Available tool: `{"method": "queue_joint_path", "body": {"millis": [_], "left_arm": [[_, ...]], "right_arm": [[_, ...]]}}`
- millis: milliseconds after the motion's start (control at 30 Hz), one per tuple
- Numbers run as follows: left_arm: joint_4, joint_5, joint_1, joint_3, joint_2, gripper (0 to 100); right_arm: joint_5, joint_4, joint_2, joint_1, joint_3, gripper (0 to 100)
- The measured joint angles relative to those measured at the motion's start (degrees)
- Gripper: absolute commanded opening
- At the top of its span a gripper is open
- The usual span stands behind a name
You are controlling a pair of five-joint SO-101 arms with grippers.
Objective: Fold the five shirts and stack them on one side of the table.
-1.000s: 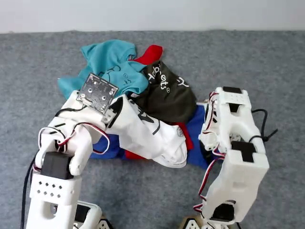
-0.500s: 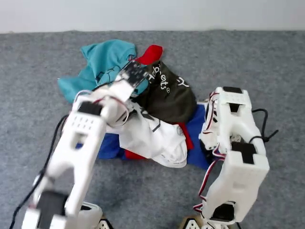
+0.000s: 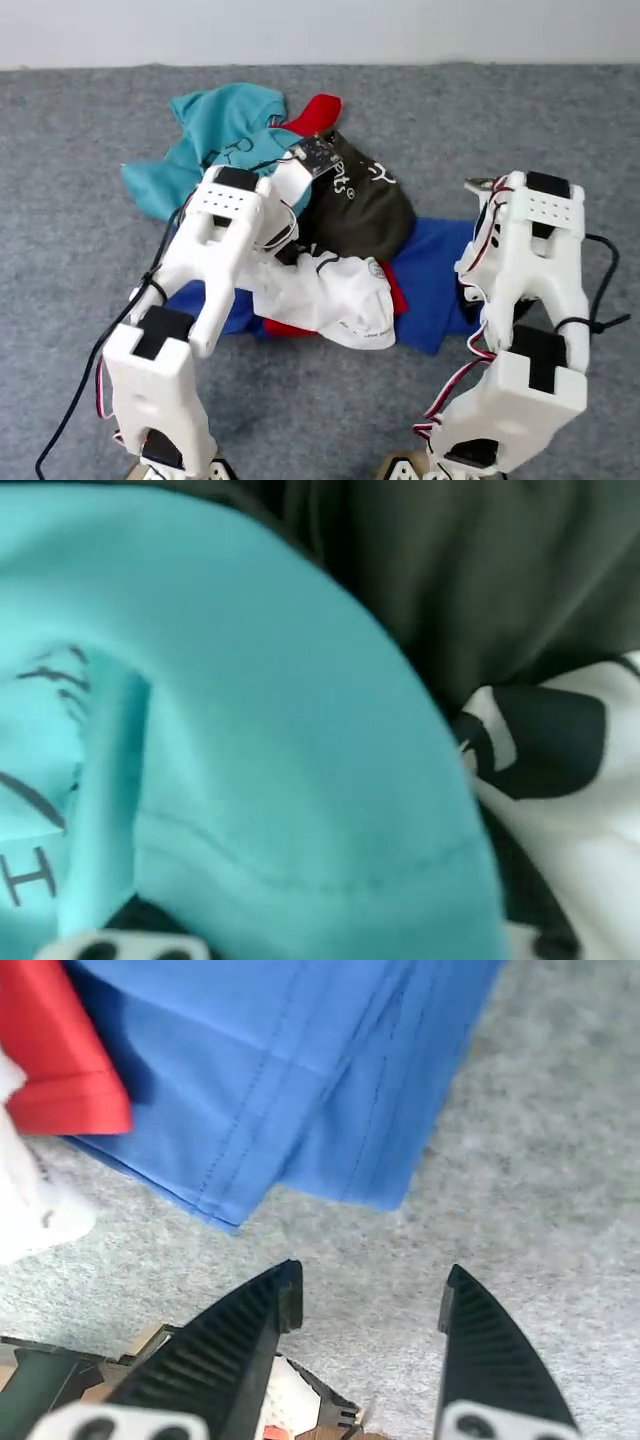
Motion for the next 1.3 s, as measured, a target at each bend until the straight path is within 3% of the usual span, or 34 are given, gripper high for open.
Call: {"method": "queue_joint_path", "body": {"millis": [100,433,600,967,1133,1300], "left_arm": [[1.41,0.00,0.53,-1.14,1.41,1],[2.37,5.10,0.26,-3.43,2.81,1],[4.22,10.73,-6.33,-8.00,3.87,1],[5.45,18.29,-28.04,-9.85,4.04,1],[5.45,18.99,-29.80,-10.55,4.04,1],[5.71,26.11,-31.30,-15.38,3.60,2]], "right_arm": [[0.00,0.00,0.00,0.00,0.00,23.8],[0.00,0.00,0.00,0.00,3.69,23.8],[0.00,-2.37,0.00,0.00,7.91,23.8],[0.00,-3.69,0.00,0.00,8.79,23.8],[0.00,-4.22,0.00,0.00,8.88,23.8],[0.00,-5.01,0.00,0.00,8.88,23.8]]}}
